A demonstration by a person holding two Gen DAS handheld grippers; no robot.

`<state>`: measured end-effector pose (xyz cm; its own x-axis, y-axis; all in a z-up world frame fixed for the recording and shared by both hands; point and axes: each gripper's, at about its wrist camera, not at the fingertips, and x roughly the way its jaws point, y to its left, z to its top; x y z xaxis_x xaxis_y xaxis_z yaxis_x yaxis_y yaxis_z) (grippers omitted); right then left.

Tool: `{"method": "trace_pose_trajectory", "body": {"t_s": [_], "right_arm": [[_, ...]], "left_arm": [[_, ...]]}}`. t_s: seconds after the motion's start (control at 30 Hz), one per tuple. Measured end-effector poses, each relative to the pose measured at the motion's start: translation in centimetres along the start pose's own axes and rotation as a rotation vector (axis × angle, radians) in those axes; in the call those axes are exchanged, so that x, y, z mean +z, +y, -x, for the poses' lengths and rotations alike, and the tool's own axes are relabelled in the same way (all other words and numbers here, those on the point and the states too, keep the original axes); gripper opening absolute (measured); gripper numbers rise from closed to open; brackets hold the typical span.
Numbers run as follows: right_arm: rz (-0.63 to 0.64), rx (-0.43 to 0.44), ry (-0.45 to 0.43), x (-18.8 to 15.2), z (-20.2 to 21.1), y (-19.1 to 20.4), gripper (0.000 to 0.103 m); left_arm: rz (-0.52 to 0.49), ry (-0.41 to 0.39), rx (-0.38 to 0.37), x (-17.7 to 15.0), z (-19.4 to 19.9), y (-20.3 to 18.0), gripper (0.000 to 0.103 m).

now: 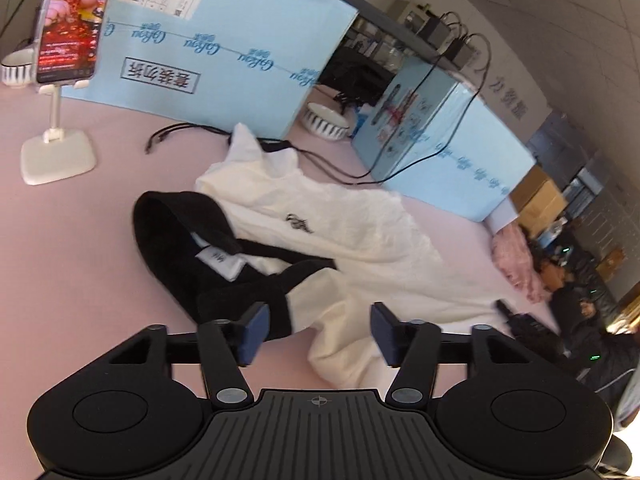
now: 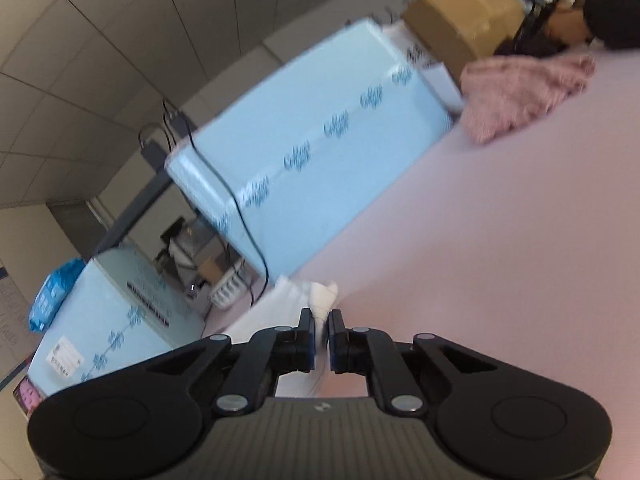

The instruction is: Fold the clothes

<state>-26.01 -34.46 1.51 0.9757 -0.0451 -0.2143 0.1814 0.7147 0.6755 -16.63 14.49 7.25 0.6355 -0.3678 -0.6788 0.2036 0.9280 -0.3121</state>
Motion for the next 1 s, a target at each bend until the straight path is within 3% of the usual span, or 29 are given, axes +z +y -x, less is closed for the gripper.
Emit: {"method": "trace_pose_trajectory", "body": {"t_s": [0.03, 0.1, 0.17, 0.2, 0.23, 0.33, 0.4, 0.43, 0.57, 0.6, 0.63, 0.7, 0.73, 0.83, 0.97, 1.0], "right_arm": [[0.002, -0.009, -0.015, 0.4, 0.9, -0.3, 0.009], [0.046, -0.045, -0.037, 1.0, 2.2, -0.4, 0.019], [0.119, -0.094, -0.054, 1.2, 2.8, -0.1, 0.038], [0.13, -0.1, -0.064, 1.3, 3.1, -0.1, 0.055], [0.116, -0.09, -0.083, 1.3, 3.6, -0.2, 0.065], [0.109, -0.067, -0.134, 1.6, 4.8, -0.2, 0.073], [0.142, -0.05, -0.153, 1.9, 5.3, 0.2, 0.081], [0.144, -0.015, -0.122, 1.8, 5.3, 0.4, 0.082], [0.056, 0.046, 0.027, 1.4, 3.5, -0.4, 0.083], [0.04, 0.036, 0.047, 1.2, 3.2, -0.8, 0.083], [0.023, 0.025, 0.067, 1.0, 2.8, -1.2, 0.083], [-0.007, 0.005, 0.106, 0.5, 2.1, -1.9, 0.083], [0.0, -0.001, 0.121, 0.2, 1.7, -2.0, 0.083], [0.023, -0.023, 0.166, -0.6, 0.6, -2.0, 0.083], [0.087, -0.057, 0.204, -1.8, -0.6, -1.5, 0.083], [0.113, -0.064, 0.204, -2.0, -0.7, -1.2, 0.083]], "left_arm": [[-0.012, 0.019, 0.03, -0.7, -0.8, -0.2, 0.076], [0.011, 0.103, -0.022, -1.9, -2.8, -0.5, 0.083], [0.047, 0.212, -0.143, -2.8, -4.8, -1.1, 0.089], [0.019, 0.209, -0.148, -3.0, -5.2, -2.0, 0.103], [-0.009, 0.205, -0.153, -3.1, -5.6, -2.8, 0.103], [-0.075, 0.211, -0.147, -3.0, -7.0, -5.1, 0.103], [-0.076, 0.23, -0.206, -2.3, -8.6, -6.5, 0.103], [-0.078, 0.237, -0.231, -1.9, -9.3, -7.2, 0.103], [-0.075, 0.177, -0.21, -1.7, -11.2, -9.1, 0.103], [-0.069, 0.147, -0.195, -1.9, -11.3, -9.3, 0.1], [-0.097, 0.122, -0.152, -2.2, -11.1, -9.4, 0.074], [-0.149, 0.076, -0.071, -2.7, -10.6, -9.7, 0.037], [-0.149, 0.083, -0.066, -2.7, -10.3, -9.5, 0.027], [-0.09, 0.179, -0.137, -2.0, -8.3, -7.7, 0.022], [-0.092, 0.191, -0.155, -0.1, -3.0, -6.4, 0.023], [-0.074, 0.224, -0.167, 0.1, -2.3, -6.0, 0.024]]}}
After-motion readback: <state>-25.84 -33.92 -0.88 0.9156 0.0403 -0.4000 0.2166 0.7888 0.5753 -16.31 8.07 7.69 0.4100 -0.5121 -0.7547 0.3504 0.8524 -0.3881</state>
